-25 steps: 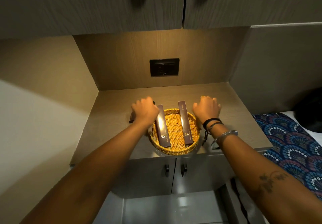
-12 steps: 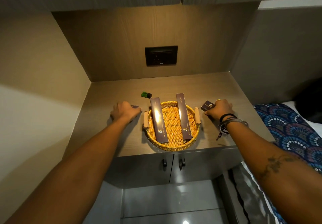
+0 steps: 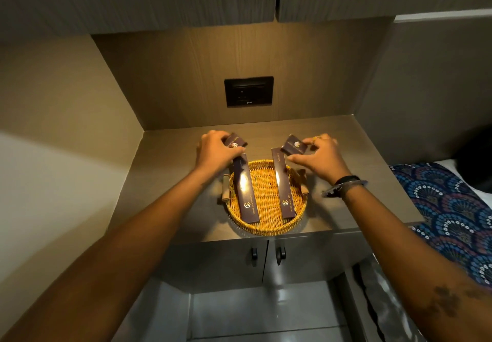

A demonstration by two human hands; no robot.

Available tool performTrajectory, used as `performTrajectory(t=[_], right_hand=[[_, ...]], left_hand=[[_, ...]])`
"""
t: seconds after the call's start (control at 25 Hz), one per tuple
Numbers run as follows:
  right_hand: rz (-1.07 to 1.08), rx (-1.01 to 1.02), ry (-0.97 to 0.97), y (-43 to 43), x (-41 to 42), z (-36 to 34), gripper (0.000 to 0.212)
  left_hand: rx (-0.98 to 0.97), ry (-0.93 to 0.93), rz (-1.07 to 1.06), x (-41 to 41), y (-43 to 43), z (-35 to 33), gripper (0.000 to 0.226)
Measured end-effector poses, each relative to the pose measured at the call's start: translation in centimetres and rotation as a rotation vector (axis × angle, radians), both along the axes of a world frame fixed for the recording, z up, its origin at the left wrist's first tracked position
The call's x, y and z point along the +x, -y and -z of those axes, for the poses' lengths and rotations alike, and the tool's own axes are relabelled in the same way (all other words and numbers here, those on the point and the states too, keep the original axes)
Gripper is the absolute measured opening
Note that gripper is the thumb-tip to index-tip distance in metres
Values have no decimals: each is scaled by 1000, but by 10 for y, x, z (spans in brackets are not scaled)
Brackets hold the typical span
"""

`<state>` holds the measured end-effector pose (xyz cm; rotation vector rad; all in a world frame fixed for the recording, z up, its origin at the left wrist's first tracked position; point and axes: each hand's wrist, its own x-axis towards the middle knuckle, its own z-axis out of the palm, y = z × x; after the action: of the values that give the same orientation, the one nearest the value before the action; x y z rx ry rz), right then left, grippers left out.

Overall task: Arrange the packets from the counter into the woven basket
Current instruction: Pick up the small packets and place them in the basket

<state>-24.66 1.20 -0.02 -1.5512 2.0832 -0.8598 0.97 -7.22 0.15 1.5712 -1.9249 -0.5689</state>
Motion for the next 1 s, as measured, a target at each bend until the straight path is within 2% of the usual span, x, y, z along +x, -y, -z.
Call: performTrajectory(t=[0.08,0.16,0.24,0.32,0.4,0.52,0.64,0.76,0.84,1.0], right_hand=[[-197,72,-214,-9,27,-9,65],[-325,169,-421,-23,50,-4,61],[-383,238,-519,-34,62,8,60],[-396,234,-571,-40,67,17,61],[-401,195,-623,-41,72,22,60],[-403,189,-671,-40,75,25,58],[-402,227,-701,-41,74,26,53],[-411,246,-754,-43,77,28,49],[-417,272,-757,-42,79,28,46],[-429,303,-768,-42,81,28,50]], left_hand=[[7,139,172,-23,-4,-7,44],[50,380,328,-37,-7,-1,46],[84,471,369,-42,-9,7,47],[82,422,347,-46,-10,12,50],[56,448,375,-55,-15,14,46],[92,628,427,-64,-18,15,33],[124,795,429,-67,-19,18,37],[122,858,437,-73,-20,21,39],[139,871,455,-78,-20,23,35],[227,767,457,-75,-15,29,35]])
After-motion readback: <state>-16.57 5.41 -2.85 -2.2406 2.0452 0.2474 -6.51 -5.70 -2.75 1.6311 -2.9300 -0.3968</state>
